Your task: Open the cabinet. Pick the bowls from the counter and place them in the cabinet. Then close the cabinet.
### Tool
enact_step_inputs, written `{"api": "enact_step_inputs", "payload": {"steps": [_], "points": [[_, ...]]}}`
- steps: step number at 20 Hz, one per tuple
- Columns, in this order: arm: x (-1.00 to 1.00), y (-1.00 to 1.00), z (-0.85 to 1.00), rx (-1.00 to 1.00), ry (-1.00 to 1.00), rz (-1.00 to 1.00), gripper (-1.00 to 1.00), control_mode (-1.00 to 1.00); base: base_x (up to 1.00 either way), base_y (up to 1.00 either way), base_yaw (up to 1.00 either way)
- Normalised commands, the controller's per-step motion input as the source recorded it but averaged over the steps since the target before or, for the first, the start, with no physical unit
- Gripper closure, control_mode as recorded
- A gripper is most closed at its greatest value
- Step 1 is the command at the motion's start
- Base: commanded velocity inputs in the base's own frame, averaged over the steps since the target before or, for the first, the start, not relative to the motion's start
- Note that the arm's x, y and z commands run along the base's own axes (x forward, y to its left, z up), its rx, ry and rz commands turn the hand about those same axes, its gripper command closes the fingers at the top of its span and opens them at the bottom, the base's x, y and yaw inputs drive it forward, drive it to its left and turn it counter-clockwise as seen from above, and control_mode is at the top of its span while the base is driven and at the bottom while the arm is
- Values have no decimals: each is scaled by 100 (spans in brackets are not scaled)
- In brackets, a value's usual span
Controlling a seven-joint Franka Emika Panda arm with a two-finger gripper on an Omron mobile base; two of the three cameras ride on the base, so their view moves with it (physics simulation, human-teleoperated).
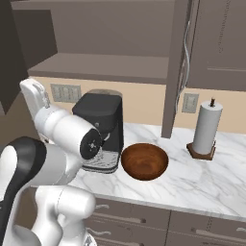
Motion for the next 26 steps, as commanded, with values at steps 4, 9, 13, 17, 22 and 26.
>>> {"api": "enact_step_inputs", "payload": {"steps": [4,9,13,17,22,26], "points": [[28,38,0,16,2,4,-100,-100,0,0,0],[32,33,0,17,5,3,-100,-100,0,0,0],[28,50,-7,16,10,5,-100,-100,0,0,0],[27,90,-13,6,12,6,-100,-100,0,0,0],[40,98,3,0,17,7,-100,-100,0,0,0],[36,100,13,0,21,8,-100,-100,0,0,0]]}}
